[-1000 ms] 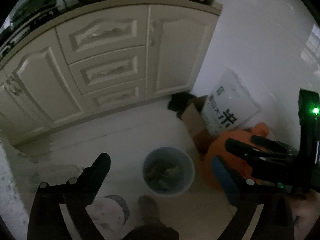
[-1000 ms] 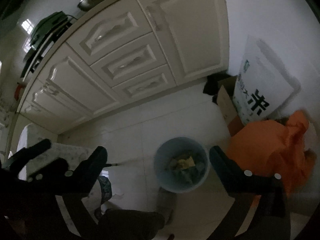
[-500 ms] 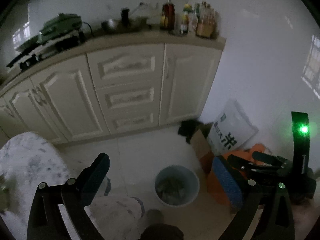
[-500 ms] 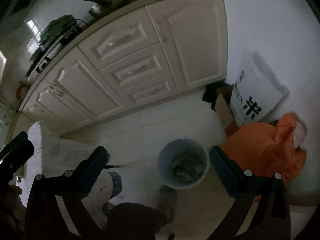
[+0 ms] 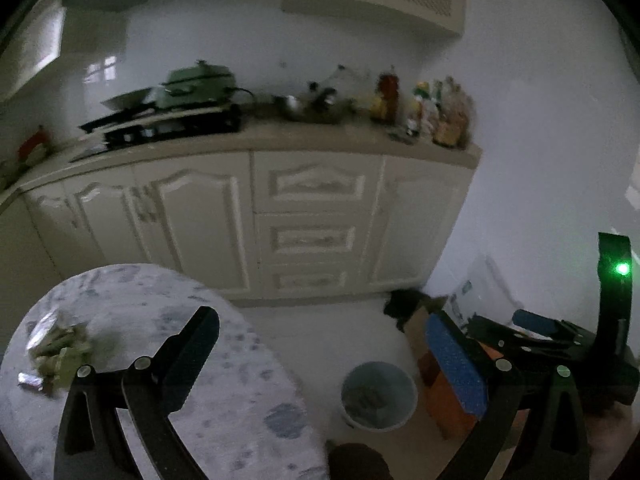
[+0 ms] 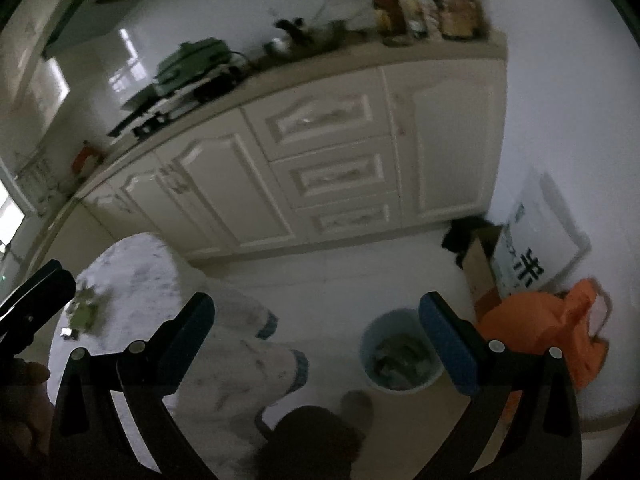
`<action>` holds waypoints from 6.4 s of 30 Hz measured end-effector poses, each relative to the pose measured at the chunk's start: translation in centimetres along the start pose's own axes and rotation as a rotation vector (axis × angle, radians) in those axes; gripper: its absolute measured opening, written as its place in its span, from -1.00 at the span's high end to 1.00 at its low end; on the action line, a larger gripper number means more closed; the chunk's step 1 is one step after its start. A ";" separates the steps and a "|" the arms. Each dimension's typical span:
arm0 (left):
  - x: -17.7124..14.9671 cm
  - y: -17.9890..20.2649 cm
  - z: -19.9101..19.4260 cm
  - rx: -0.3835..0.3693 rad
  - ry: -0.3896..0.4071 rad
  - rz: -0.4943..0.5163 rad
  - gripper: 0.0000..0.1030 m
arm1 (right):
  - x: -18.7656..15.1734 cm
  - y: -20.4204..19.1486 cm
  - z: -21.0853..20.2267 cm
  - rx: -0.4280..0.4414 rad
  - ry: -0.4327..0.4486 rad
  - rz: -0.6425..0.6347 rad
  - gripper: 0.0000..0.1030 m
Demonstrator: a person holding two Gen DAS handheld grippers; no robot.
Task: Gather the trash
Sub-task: 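Return both tools from the bin to the table, then grasp the green snack bag with the right gripper while the left gripper grasps the blue biscuit bar, then carry the green bag and blue bar with both grippers toward the bin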
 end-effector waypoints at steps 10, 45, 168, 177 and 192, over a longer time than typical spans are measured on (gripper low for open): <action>-2.9 -8.0 -10.9 0.122 0.114 -0.137 -0.99 | 0.7 -11.3 -2.3 0.110 0.059 -0.174 -1.00; -11.6 -24.4 -20.9 0.532 0.025 -0.411 -0.99 | -9.4 -36.3 8.6 0.367 -0.142 -0.551 -1.00; -2.9 -6.5 -4.5 0.152 0.072 -0.083 0.72 | -1.6 -18.1 -0.2 0.348 0.036 -0.290 0.19; 0.1 1.0 -1.1 0.023 0.078 0.017 0.72 | 1.4 -7.9 -3.3 0.227 0.119 -0.169 0.19; -0.5 12.8 15.4 -0.221 -0.159 0.113 0.72 | 0.5 11.1 0.3 0.011 0.049 0.093 0.19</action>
Point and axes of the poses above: each gripper's, at about its wrist camera, not at the fingertips, and z roughly the way its jaws point, y to its right, x to its top, the point moved 9 cm from there along z, roughly the way its jaws point, and after that the axes turned 8 degrees about x, right-handed, at the moved point
